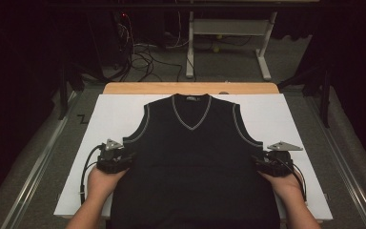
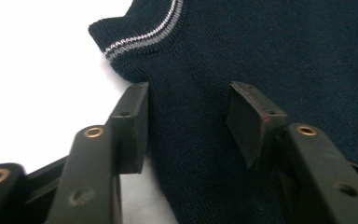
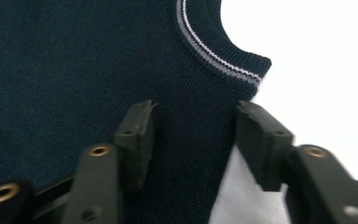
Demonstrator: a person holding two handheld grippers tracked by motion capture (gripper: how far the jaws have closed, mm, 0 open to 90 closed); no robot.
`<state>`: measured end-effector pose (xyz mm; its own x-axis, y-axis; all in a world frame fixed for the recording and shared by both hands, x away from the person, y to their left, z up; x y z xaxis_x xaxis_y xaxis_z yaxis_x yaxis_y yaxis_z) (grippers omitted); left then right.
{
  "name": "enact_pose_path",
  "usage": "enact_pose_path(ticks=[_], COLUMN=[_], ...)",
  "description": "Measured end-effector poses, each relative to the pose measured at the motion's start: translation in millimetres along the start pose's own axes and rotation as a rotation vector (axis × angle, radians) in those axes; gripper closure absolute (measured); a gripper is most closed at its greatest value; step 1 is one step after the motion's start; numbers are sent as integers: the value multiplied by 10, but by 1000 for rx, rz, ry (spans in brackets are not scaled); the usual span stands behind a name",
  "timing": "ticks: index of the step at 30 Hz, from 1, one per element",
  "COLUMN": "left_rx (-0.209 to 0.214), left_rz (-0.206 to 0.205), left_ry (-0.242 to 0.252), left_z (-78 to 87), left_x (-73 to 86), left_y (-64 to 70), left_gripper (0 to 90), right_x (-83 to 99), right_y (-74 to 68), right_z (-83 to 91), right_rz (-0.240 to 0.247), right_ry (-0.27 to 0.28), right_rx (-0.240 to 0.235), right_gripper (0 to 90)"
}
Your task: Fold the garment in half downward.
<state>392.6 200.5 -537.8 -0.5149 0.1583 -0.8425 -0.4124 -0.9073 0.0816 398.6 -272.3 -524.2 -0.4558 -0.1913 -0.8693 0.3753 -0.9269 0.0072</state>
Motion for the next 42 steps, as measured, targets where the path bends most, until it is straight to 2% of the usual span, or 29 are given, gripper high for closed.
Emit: enact_pose_path(ticks=[3,6,7,8,9,11,12,17,20,26,28,35,40,42], left_rx=[2,14,22,31,34,18,16,41,61,101,119,144,145,152], left_rz=[24,75,84,81,67,34,29,46,56,33,39,33,25,35], left_ry=[10,18,19,19,18,18,20,23,27,30,32,26,24,28], left_z=[15,23,29,33,36,38,41,117,197,391,451,565,623,654], left_x=[2,1,4,6,9,10,9,44,77,150,176,259,292,292], left_y=[-19,-59,-65,-59,-49,-24,-20,-28,-14,86,106,150,170,171], left_gripper=[587,666,741,741,786,796,807,814,814,813,812,812,812,811], right_x=[1,3,5,5,9,7,4,12,40,105,139,202,234,247], right_y=[-10,-32,-43,-43,-68,-77,-90,-84,-92,-113,-121,-154,-164,-166], right_z=[3,8,11,11,18,22,33,94,208,342,411,539,615,651], right_rz=[0,-4,3,3,17,31,47,48,51,57,56,72,69,67], right_ry=[5,6,13,13,20,23,28,46,60,70,82,84,90,95], right_rx=[-13,-37,-50,-50,-57,-53,-49,-59,-78,-104,-111,-123,-127,-129], right_gripper=[606,697,775,775,817,826,835,842,844,843,843,843,843,843])
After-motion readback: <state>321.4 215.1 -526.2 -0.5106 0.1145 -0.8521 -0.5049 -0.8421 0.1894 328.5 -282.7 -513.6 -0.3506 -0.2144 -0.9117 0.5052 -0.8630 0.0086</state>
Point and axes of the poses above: each handheld gripper's, and its own axes: z roughly backward along the jaws, x roughly out of its underside, y roughly to its right, the point moved 8 cm from there along -z, roughly forward along the jaws, and after that the axes turned 14 degrees about y, right-handed, at the moved point
